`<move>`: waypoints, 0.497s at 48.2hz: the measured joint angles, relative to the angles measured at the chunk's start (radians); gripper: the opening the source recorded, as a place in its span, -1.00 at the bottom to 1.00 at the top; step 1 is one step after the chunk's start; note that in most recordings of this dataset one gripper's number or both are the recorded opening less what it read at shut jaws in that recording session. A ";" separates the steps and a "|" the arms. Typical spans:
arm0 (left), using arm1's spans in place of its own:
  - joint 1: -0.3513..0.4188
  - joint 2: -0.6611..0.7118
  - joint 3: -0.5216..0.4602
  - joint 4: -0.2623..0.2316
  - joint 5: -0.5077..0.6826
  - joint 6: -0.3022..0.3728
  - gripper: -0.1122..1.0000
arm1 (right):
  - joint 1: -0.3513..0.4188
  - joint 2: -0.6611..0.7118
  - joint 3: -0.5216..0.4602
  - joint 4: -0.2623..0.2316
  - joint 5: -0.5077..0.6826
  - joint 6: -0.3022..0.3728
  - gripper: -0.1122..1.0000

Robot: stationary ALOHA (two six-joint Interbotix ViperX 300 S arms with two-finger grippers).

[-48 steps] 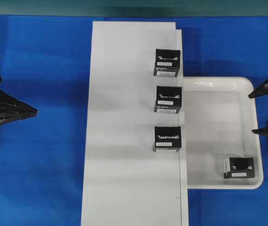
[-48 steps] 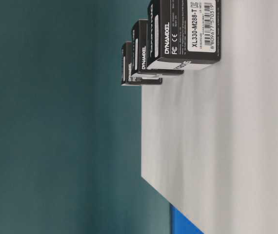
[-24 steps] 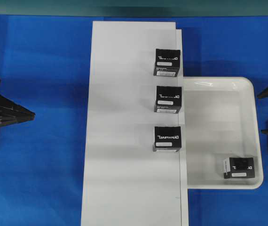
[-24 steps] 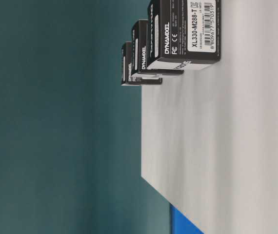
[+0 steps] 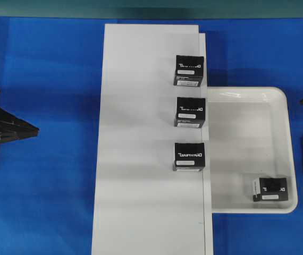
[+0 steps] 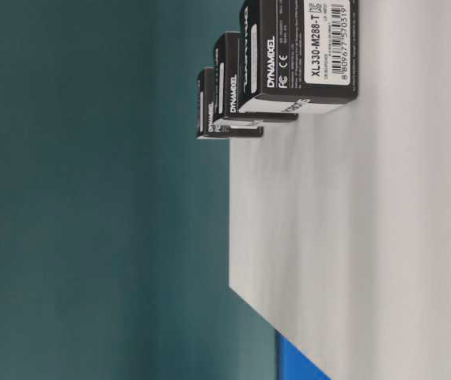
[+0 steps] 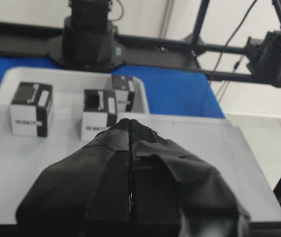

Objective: Place the box from the white plastic tray onto the white base.

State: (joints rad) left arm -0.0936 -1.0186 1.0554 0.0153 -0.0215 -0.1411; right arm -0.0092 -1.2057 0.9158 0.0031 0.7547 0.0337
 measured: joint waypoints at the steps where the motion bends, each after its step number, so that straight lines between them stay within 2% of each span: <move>1: 0.000 0.000 -0.002 0.000 0.000 0.000 -0.93 | -0.003 -0.008 0.005 0.002 0.002 0.000 0.98; 15: 0.000 0.000 -0.003 0.002 0.000 0.000 -0.93 | -0.040 -0.120 0.084 0.000 0.005 0.002 0.98; 24: 0.000 0.000 -0.002 0.000 0.000 -0.008 -0.93 | -0.041 -0.163 0.117 0.017 -0.023 0.003 0.98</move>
State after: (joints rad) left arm -0.0936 -1.0186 1.0538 0.0153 -0.0215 -0.1488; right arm -0.0506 -1.3683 1.0324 0.0199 0.7317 0.0368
